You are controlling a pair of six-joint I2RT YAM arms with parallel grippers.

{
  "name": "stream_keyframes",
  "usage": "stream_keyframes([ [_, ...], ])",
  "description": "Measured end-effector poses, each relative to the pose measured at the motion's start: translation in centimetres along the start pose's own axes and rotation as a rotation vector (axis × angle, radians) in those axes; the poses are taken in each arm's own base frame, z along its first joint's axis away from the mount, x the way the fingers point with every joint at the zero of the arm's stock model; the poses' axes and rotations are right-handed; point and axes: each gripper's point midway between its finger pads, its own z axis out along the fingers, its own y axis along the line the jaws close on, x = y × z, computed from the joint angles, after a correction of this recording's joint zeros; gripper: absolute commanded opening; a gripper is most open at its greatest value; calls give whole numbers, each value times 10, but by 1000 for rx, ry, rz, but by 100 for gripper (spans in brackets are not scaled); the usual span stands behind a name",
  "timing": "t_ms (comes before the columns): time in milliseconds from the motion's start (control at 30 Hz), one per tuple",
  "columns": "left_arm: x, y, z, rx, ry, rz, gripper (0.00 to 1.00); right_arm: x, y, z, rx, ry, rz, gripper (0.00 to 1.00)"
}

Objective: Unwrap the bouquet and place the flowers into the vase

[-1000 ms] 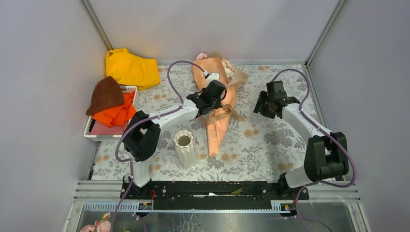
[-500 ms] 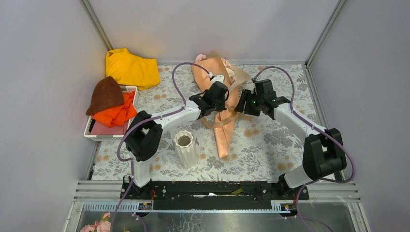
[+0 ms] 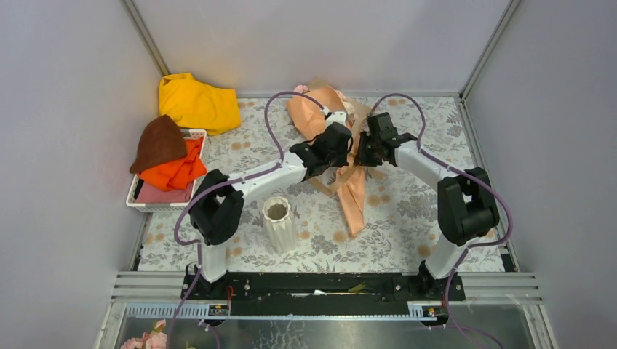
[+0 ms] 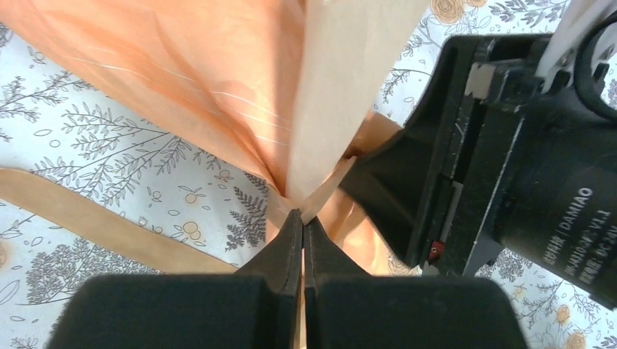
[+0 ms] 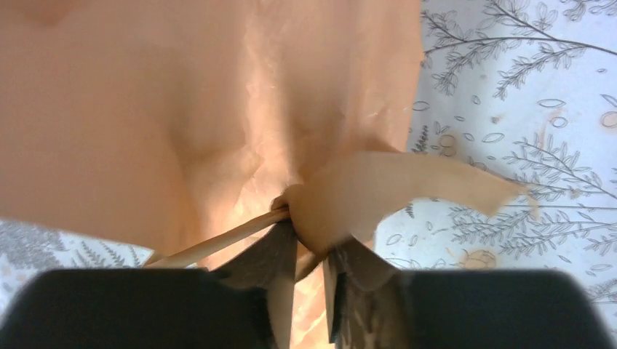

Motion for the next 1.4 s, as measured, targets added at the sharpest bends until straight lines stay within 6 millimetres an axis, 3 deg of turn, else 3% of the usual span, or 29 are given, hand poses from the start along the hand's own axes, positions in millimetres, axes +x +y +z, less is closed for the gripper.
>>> stream_keyframes([
  [100, -5, 3, -5, -16, -14, 1, 0, 2, -13, 1, 72, -3, 9, 8],
  [233, -16, 4, -12, -22, -44, -7, 0, -2, -18, -2, 102, -29, 15, 8],
  [567, -26, 23, -27, -51, -69, -51, 0, -11, -25, -30, 135, -113, 15, 8],
  [800, -67, 40, -64, -60, -165, -102, 0, 1, -62, -31, 246, -85, 54, 8],
  [933, -73, 42, -69, -67, -184, -106, 0, 2, -78, -32, 320, -88, 57, 14],
  [1133, -70, 66, -68, -133, -188, -117, 0, 17, -116, -37, 476, -48, 66, 24],
  [1400, -89, 91, -96, -166, -257, -166, 0, 23, -132, -41, 535, -36, 74, 29],
])
